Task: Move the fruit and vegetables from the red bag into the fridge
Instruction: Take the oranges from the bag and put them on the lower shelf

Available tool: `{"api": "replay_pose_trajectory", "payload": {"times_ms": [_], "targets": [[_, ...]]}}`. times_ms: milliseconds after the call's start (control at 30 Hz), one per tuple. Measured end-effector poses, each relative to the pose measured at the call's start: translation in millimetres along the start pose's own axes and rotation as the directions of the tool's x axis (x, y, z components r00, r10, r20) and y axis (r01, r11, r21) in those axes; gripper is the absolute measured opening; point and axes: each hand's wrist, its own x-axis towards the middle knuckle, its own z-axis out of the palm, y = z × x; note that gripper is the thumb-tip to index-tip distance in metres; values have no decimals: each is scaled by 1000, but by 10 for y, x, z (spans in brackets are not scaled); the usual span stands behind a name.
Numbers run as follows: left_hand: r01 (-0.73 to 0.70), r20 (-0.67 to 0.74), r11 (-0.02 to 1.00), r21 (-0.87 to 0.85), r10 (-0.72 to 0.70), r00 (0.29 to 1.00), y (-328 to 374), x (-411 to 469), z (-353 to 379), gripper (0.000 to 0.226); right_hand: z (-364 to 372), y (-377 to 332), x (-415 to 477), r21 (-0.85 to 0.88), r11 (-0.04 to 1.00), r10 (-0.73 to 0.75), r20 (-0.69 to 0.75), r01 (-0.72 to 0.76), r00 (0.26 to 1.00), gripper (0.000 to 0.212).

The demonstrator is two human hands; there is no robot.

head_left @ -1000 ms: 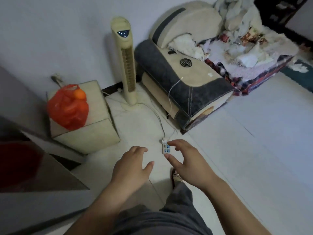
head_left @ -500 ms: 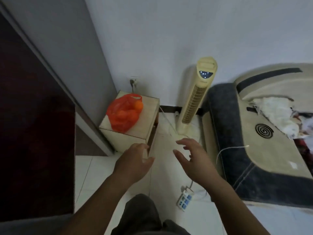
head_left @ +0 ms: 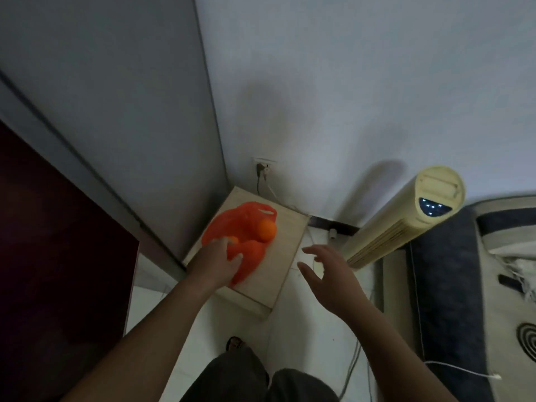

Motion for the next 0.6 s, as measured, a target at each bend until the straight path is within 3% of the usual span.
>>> {"api": "replay_pose_trajectory", "payload": {"times_ms": [167, 300, 600], "targets": [[54, -17, 997, -48, -54, 998, -290, 748, -108, 38, 317, 114, 838, -5, 1000, -3, 97, 3, 995, 36], [74, 89, 992, -101, -65, 994, -582, 1220, 9, 36, 698, 308, 1556, -28, 999, -12, 192, 18, 981, 36], [72, 107, 990, -122, -59, 992, -911, 2056, 590, 43, 1510, 1055, 2781, -80, 996, 1, 372, 31, 928, 46]]}}
